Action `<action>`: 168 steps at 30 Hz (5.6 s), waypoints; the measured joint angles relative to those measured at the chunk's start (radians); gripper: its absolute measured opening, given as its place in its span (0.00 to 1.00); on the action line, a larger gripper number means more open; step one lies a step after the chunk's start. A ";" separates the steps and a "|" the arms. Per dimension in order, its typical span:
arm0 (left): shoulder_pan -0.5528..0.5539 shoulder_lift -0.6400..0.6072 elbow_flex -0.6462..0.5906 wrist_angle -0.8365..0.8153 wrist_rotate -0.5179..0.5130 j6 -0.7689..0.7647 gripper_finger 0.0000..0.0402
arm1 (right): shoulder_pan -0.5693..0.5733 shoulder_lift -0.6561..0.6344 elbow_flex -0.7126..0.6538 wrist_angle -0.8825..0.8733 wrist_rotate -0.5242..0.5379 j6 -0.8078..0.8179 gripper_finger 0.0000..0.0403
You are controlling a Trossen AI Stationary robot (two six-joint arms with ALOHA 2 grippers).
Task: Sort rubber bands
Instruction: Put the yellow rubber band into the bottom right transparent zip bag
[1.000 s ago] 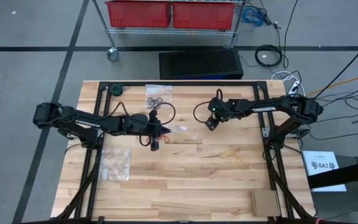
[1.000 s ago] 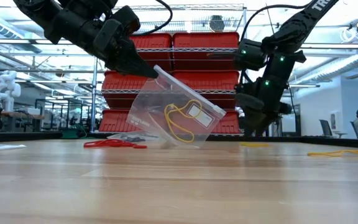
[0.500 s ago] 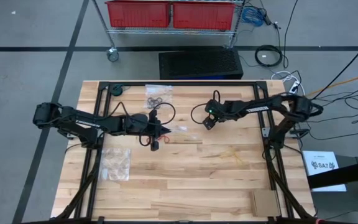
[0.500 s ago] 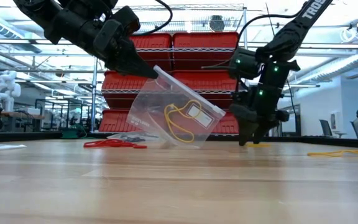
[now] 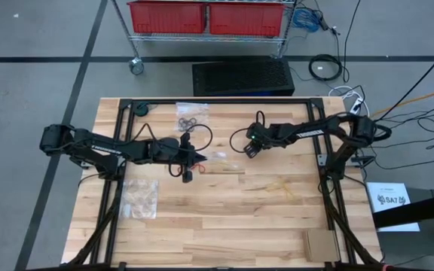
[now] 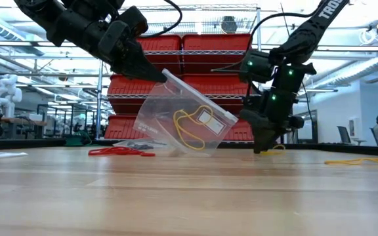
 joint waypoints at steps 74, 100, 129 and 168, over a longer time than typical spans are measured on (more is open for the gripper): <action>-0.001 0.000 0.000 0.036 0.030 -0.006 0.00 | 0.314 -0.012 0.346 0.173 -0.159 -0.211 0.03; -0.009 0.000 0.000 0.083 0.047 -0.011 0.00 | 0.268 0.064 0.422 0.171 -0.176 -0.338 0.28; -0.055 0.077 0.000 0.294 0.014 -0.035 0.00 | 0.431 0.048 0.268 0.412 0.023 -0.232 0.00; -0.055 0.104 0.002 0.338 0.014 -0.038 0.00 | 0.383 -0.228 0.235 0.182 -0.052 -0.166 0.60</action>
